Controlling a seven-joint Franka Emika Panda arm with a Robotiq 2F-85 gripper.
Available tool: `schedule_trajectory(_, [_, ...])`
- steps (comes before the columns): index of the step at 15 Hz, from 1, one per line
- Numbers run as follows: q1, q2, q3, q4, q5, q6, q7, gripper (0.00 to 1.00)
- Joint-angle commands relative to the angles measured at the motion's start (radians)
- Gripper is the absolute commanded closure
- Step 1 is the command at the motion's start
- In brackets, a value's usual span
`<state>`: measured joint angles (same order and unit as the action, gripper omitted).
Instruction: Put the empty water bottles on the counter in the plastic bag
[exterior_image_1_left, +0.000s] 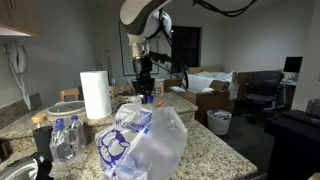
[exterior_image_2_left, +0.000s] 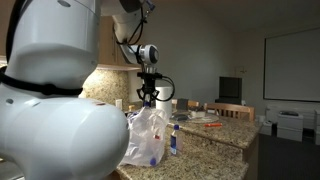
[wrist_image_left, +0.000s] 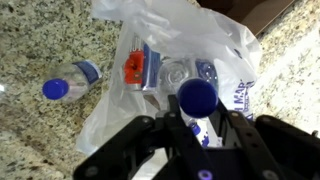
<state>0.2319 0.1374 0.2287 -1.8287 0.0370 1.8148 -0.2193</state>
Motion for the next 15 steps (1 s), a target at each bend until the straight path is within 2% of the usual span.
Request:
schedule_trajectory(1, [-0.043,0.117,-0.006,0.040,0.083,0.018,-0.210,0.85])
schedule_trajectory(5, [-0.073,0.241,0.009,0.118,0.107,0.026,-0.367,0.85])
schedule_trajectory(9, [-0.063,0.277,0.026,0.161,0.095,0.010,-0.400,0.86])
schedule_trajectory(10, [-0.057,0.258,0.028,0.135,0.090,0.042,-0.379,0.42])
schedule_trajectory(11, [-0.053,0.243,0.030,0.113,0.086,0.061,-0.368,0.42])
schedule_trajectory(15, [-0.051,0.170,0.036,0.006,0.099,0.135,-0.342,0.17])
